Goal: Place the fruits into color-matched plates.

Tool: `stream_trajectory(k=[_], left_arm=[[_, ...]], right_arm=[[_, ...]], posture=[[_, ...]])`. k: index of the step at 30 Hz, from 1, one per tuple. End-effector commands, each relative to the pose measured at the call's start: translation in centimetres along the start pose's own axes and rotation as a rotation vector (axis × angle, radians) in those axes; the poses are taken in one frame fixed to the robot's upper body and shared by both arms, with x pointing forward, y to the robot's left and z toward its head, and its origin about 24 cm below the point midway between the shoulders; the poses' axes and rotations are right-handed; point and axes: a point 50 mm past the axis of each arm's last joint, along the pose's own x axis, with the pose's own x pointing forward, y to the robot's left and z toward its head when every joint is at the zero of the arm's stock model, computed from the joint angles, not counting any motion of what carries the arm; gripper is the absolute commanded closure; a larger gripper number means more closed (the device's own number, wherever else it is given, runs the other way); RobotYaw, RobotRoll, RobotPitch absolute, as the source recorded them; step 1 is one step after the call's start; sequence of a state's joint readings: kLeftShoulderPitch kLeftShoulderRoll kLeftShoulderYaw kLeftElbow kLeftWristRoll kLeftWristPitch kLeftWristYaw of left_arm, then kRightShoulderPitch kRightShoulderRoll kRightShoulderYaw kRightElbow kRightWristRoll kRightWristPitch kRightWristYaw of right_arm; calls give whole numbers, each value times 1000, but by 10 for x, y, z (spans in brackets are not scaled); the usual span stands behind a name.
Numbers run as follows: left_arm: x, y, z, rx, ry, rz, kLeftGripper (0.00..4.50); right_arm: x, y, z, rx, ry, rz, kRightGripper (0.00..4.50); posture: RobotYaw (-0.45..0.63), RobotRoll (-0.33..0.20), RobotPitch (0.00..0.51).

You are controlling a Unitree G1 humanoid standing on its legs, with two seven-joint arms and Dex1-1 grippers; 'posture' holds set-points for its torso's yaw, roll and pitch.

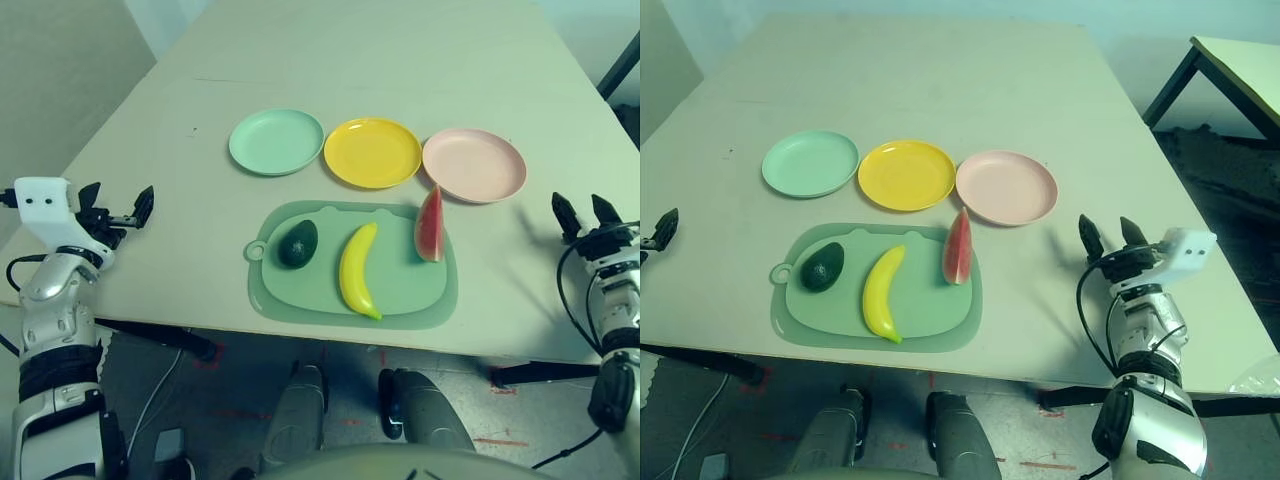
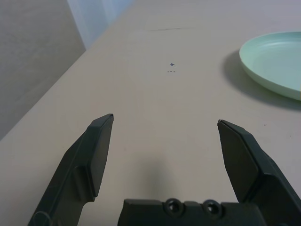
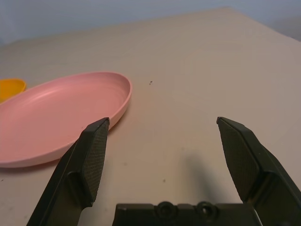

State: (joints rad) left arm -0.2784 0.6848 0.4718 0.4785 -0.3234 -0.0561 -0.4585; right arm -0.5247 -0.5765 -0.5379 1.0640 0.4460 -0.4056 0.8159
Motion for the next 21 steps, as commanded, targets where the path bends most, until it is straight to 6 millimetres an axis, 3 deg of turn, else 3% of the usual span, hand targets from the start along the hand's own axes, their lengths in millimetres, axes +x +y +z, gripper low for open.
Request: stream_trajectory(k=[1, 7, 12, 16, 18, 21], left_arm=[[-4, -4, -7, -27, 21, -3, 0], [-1, -5, -1, -89, 10, -130, 0], [-5, -4, 32, -86, -32, -506, 0], [-8, -8, 52, -79, -64, -728, 0], [-11, -10, 59, -54, -67, -862, 0], [-19, -23, 71, 28, -47, -1130, 0]], right_arm=[[-6, -11, 1, 2, 45, -56, 18], [-7, -22, 13, -120, 127, -90, 18], [4, 2, 50, -404, 223, 188, 18], [15, 18, 82, -529, 244, 360, 18], [29, 36, 104, -619, 233, 492, 18], [58, 92, 141, -951, 225, 843, 18]], posture=[[5, 0, 170], [-13, 0, 189], [-71, 0, 194], [-85, 0, 190], [-84, 0, 191], [-83, 0, 185]])
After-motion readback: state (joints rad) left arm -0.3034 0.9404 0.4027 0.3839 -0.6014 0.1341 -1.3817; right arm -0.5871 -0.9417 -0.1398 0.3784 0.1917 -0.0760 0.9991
